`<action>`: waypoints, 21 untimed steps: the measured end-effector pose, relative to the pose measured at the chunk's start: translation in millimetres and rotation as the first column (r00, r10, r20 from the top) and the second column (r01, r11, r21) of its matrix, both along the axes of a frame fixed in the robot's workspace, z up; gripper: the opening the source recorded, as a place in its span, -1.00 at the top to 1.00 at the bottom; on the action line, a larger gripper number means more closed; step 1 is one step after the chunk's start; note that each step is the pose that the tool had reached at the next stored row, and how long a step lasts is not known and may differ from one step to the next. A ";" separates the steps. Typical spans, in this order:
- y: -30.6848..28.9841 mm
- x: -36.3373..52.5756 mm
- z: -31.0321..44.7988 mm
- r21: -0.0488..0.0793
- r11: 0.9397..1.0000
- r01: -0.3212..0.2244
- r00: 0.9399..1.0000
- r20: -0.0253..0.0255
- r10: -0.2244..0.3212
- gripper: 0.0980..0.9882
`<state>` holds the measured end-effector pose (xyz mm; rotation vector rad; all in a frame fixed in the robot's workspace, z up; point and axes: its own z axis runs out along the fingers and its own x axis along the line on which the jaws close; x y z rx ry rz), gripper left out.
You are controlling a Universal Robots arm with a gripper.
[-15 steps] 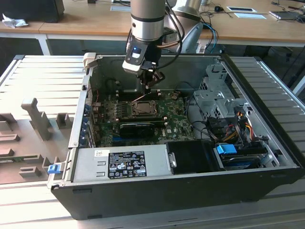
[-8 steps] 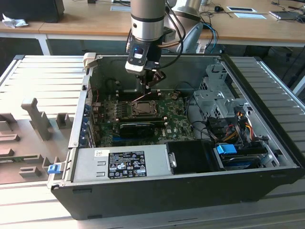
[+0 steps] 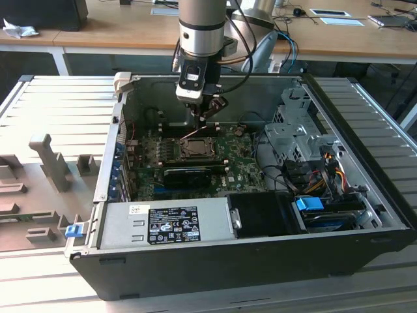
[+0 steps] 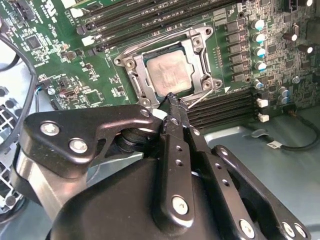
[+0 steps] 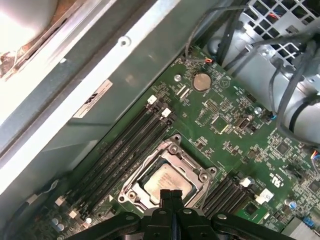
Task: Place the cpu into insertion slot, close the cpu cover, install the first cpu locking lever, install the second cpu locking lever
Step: 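Install the first cpu locking lever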
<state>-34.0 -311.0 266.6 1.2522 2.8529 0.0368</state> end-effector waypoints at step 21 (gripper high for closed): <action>0.0 0.0 0.0 0.000 0.986 -0.164 0.986 0.000 0.164 0.98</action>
